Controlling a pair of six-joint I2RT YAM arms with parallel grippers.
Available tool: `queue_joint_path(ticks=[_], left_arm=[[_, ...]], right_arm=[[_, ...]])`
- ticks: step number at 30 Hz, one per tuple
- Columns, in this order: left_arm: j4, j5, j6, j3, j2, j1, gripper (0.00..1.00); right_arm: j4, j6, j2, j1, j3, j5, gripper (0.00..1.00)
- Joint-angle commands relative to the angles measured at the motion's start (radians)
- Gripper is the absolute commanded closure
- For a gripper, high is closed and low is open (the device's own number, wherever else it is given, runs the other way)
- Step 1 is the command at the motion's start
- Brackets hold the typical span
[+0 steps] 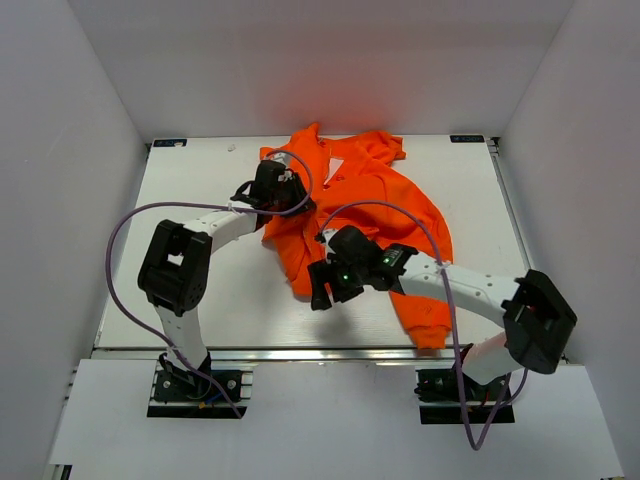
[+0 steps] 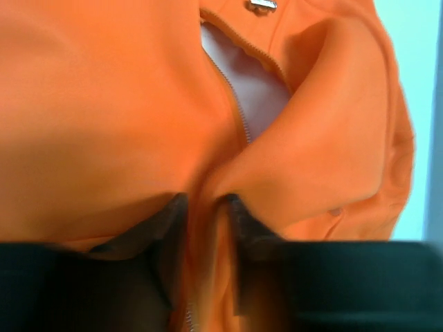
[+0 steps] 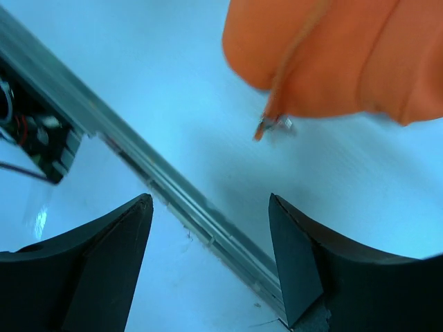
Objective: Zip up the jacket
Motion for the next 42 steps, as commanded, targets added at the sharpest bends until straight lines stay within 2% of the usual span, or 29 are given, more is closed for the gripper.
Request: queue_joint_path(ticks=[1,2,3,4,7,13,18,23,27,32,35,38,39,42], left_arm=[[-0.008,0.036,0.032,0.024,-0.068,0.006,0.36],[-0.02,0.017,0.047,0.028,-0.097,0.006,0.17],[-0.052,0.004,0.055,0.034,-0.116,0.006,0.11],[-0.072,-0.011,0.061,0.037,-0.133,0.006,0.08],[-0.164,-0.082,0.082,0.041,-0.219,0.007,0.02],[-0.275,-0.183,0.065,-0.085,-0.473,0.007,0.02],[-0.332,-0.197,0.001,-0.318,-0.685,0.007,0.02],[-0.41,-0.211,-0.056,-0.482,-0.884,0.007,0.02],[-0.433,-0.211,-0.077,-0.561,-0.987,0.007,0.02],[-0.48,-0.221,-0.091,-0.587,-1.038,0.007,0.02],[-0.47,-0.228,-0.093,-0.591,-1.043,0.007,0.02],[-0.455,-0.22,-0.094,-0.59,-1.017,0.007,0.02],[-0.451,-0.212,-0.094,-0.588,-1.0,0.007,0.02],[-0.424,-0.189,-0.093,-0.587,-0.974,0.007,0.02]], right_arm=[[0.006,0.021,-0.041,-0.024,0.009,0.107,0.27],[-0.011,0.032,-0.04,-0.033,0.015,0.13,0.26],[-0.023,0.042,-0.04,-0.036,0.018,0.147,0.26],[-0.048,0.059,-0.04,-0.038,0.021,0.207,0.26],[-0.057,0.096,-0.032,-0.05,0.021,0.236,0.3],[-0.053,0.161,0.046,-0.069,0.05,0.273,0.38],[-0.025,0.184,0.167,-0.061,0.121,0.203,0.41],[0.026,0.228,0.222,-0.032,0.148,0.227,0.41],[0.035,0.25,0.285,-0.009,0.185,0.262,0.4],[-0.072,0.3,0.389,0.019,0.283,0.357,0.37],[-0.111,0.34,0.416,0.025,0.27,0.403,0.44],[-0.108,0.352,0.4,0.028,0.227,0.417,0.62],[-0.106,0.352,0.388,0.028,0.218,0.423,0.74],[-0.065,0.331,0.309,0.03,0.169,0.434,0.88]])
